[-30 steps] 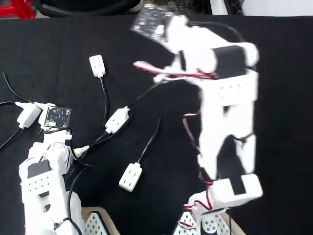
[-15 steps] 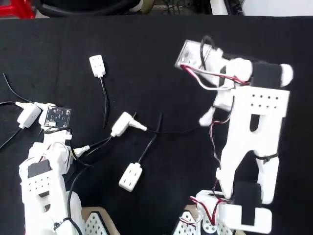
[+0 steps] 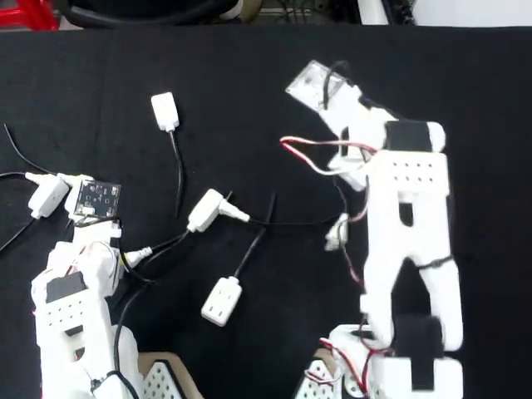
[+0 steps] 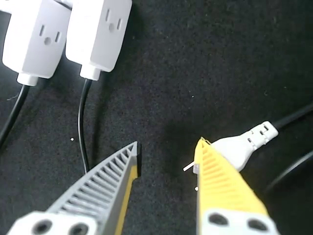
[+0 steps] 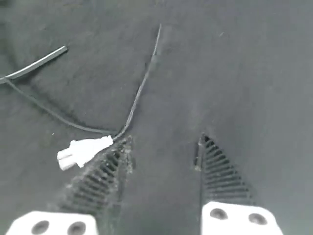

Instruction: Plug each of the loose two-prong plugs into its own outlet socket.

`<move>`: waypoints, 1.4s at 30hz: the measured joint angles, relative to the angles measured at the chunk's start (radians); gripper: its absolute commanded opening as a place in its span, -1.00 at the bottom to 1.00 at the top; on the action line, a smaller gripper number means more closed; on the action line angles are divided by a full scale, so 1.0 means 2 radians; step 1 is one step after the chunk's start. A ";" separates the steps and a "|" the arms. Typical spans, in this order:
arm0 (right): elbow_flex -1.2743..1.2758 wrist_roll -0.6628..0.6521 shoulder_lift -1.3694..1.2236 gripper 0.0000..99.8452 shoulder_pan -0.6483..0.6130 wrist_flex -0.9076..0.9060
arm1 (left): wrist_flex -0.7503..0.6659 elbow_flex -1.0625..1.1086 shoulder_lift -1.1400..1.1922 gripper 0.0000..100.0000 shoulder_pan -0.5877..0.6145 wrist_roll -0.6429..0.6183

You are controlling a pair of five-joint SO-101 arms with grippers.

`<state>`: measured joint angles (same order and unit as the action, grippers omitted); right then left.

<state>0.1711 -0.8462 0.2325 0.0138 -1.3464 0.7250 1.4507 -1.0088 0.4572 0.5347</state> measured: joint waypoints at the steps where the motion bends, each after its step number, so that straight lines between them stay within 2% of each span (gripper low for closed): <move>1: 0.000 0.012 0.012 -0.58 0.000 -0.014 | 0.000 0.000 0.000 -0.62 0.000 0.000; 7: 0.000 0.116 0.081 -0.58 0.031 -0.117 | 0.000 0.000 0.000 -0.62 0.000 0.000; 11: 0.044 0.242 0.087 -0.58 0.039 -0.139 | 0.000 0.000 0.000 -0.62 0.000 0.000; 16: 0.157 0.390 0.049 -0.58 0.018 -0.064 | 0.000 0.000 0.000 -0.62 0.000 0.000; 21: 0.196 0.476 -0.008 -0.58 -0.009 0.035 | 0.000 0.000 0.000 -0.62 0.000 0.000; 27: 0.206 0.528 -0.065 -0.59 -0.022 0.065 | 0.000 0.000 0.000 -0.62 0.000 0.000; 31: 0.240 0.555 -0.086 -0.59 -0.005 0.137 | 0.000 0.000 0.000 -0.62 0.000 0.000; 34: 0.264 0.560 -0.087 -0.59 0.011 0.177 | 0.000 0.000 0.000 -0.62 0.000 0.000; 42: 0.272 0.565 -0.090 -0.60 0.019 0.213 | 0.000 0.000 0.000 -0.62 0.000 0.000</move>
<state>0.7158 0.2846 0.0529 0.0522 -0.9198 0.7250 1.4507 -1.0088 0.4572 0.5347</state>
